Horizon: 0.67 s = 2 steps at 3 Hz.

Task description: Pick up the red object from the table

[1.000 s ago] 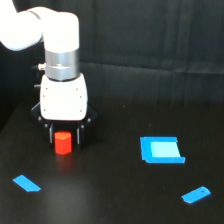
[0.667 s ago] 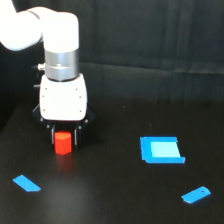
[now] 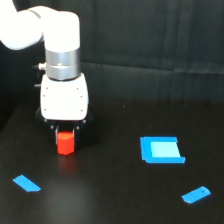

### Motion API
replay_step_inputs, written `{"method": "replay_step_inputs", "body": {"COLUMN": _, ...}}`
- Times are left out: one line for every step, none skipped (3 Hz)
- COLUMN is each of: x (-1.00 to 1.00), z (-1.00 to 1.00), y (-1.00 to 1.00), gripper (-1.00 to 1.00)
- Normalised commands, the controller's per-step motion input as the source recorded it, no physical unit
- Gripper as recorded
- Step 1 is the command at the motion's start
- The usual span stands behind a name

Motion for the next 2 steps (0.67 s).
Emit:
{"method": "replay_step_inputs", "body": {"x": 0.19, "z": 0.94, "y": -0.01, "gripper": -1.00}}
{"method": "replay_step_inputs", "body": {"x": 0.18, "z": 0.99, "y": -0.08, "gripper": -1.00}}
